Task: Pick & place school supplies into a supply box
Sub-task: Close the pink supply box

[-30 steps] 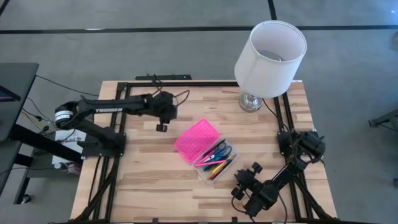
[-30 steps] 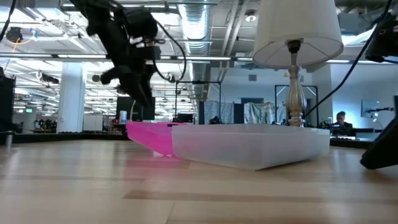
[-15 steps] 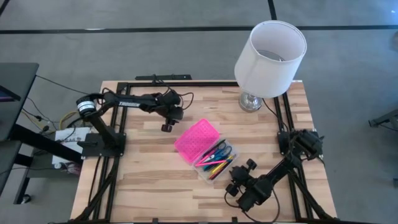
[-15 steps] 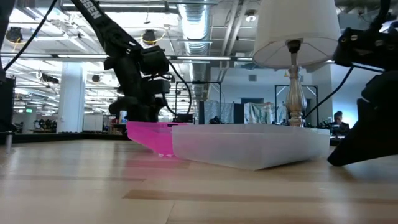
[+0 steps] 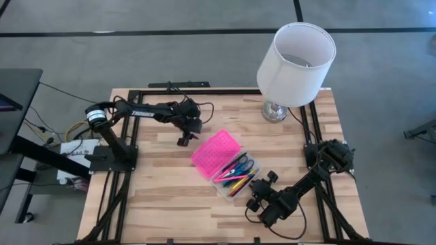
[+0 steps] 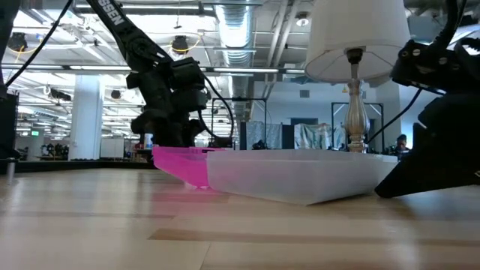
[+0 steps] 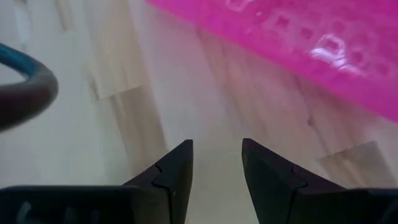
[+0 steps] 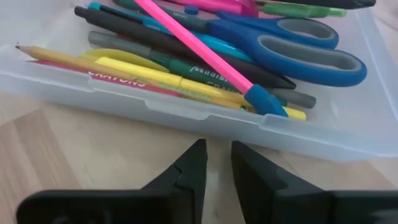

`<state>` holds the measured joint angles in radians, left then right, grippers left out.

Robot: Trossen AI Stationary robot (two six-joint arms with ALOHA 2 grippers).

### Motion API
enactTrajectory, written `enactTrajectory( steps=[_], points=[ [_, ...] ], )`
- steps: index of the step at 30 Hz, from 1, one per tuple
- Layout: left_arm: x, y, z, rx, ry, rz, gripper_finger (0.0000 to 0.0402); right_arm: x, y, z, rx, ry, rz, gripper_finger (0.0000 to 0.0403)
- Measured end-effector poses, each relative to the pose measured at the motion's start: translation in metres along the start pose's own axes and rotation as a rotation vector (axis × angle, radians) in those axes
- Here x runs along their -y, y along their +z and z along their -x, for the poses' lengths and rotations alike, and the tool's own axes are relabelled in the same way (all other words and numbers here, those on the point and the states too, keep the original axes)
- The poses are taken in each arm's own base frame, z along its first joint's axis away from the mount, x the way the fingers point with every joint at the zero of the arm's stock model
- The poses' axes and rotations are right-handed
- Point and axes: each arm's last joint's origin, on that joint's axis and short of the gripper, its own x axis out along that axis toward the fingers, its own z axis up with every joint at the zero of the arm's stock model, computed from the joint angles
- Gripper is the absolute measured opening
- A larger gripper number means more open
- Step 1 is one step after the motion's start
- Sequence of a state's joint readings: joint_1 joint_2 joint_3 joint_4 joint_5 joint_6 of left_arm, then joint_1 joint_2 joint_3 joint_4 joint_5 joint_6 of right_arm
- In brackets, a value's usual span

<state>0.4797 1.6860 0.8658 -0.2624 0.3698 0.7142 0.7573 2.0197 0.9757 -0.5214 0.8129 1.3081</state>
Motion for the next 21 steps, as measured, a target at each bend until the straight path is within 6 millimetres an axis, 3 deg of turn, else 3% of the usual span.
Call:
enactTrajectory(
  steps=[21],
  points=[
    [0.025, 0.024, -0.011, 0.082, -0.09, -0.068, 0.0132, -0.002, 0.0, -0.001, 0.021, 0.02, 0.057, 0.0063]
  ],
)
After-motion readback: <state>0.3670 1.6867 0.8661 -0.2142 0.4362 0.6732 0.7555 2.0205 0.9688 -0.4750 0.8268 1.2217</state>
